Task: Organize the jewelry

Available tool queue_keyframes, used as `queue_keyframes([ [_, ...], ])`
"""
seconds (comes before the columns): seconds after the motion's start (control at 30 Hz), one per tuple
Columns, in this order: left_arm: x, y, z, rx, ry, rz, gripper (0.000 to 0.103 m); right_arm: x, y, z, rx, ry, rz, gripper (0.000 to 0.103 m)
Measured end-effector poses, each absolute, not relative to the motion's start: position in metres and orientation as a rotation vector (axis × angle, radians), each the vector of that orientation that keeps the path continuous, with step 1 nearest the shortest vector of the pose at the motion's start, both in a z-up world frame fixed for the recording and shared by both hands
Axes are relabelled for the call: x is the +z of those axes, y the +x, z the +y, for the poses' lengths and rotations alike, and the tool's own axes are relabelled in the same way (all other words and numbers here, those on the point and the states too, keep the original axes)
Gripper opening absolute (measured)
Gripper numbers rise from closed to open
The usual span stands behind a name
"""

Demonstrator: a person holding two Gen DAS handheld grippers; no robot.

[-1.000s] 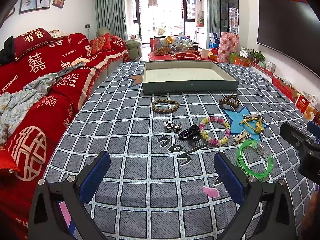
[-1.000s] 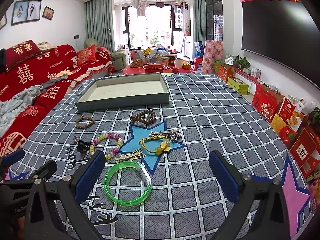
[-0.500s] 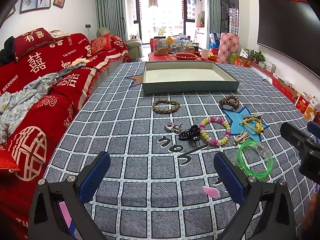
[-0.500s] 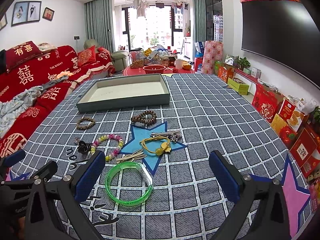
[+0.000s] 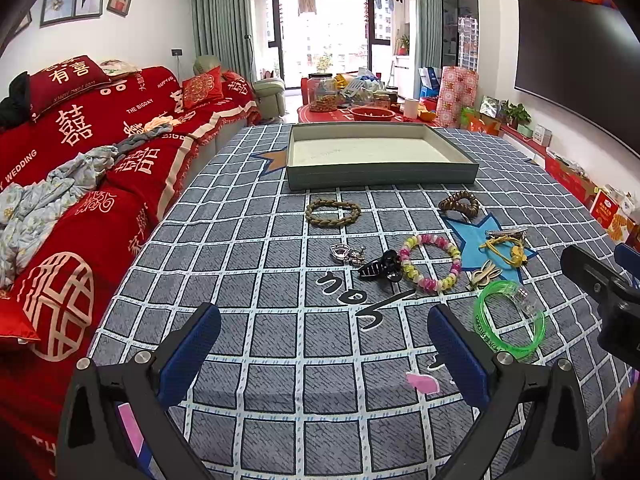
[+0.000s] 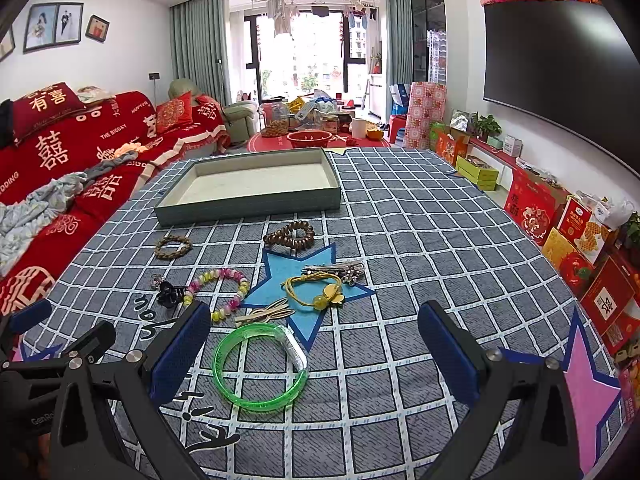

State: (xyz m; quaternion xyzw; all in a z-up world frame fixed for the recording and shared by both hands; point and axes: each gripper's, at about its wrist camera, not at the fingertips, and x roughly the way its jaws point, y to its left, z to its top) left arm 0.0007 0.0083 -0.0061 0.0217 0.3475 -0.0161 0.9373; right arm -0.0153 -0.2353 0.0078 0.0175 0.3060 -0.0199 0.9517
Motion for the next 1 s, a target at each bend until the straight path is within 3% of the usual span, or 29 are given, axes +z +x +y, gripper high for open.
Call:
queue_keyframes([
  [1.0, -0.0052, -0.0007, 0.0106, -0.030, 0.040, 0.710, 0.103, 0.0085, -0.0164, -0.2324, -0.040, 0.038, 0.624, 0.103],
])
